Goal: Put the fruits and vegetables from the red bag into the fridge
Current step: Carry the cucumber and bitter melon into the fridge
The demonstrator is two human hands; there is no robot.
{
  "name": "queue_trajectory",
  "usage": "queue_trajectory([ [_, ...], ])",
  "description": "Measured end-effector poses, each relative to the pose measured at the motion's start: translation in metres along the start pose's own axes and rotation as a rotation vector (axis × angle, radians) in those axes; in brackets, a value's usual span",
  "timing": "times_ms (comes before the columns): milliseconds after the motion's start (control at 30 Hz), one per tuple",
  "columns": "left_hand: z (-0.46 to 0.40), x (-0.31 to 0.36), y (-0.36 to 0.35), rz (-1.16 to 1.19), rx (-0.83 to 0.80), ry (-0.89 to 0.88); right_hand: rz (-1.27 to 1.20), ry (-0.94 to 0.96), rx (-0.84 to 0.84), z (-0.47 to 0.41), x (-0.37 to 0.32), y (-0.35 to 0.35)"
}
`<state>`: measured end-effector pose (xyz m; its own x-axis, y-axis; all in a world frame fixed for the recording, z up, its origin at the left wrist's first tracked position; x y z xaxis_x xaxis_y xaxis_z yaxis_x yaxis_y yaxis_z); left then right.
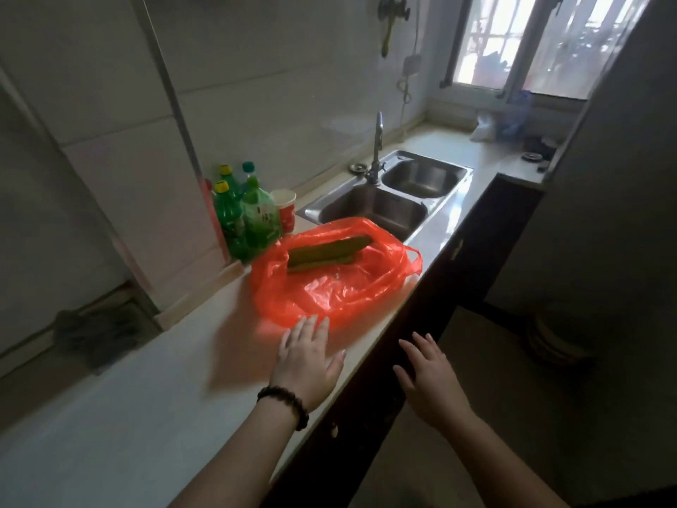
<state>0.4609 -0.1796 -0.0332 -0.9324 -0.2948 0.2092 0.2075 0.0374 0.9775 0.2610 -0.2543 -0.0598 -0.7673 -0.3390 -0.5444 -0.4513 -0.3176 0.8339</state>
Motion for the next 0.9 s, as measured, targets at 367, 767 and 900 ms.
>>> queue_trajectory([
  [367,-0.133,0.048,-0.010,0.034,0.015,0.362,0.088,0.323,-0.143,-0.205,0.048,0.073],
  [767,-0.249,0.028,-0.028,-0.022,0.000,0.310,0.108,0.523,-0.326,-0.354,0.013,0.031],
  [900,-0.309,0.025,-0.041,-0.100,-0.058,0.160,0.162,0.566,-0.322,-0.398,0.011,0.021],
])
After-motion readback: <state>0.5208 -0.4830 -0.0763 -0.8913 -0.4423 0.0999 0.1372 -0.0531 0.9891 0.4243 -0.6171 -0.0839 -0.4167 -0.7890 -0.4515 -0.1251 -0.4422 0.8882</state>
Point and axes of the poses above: each hand's wrist, its own z-axis away from the middle knuckle, its own y-axis out of the back of the hand, x = y × z, the point moved 2 cm from there along -z, towards the middle knuckle, and after that the axes turned 5 degrees about -z, right-handed, at the moved point
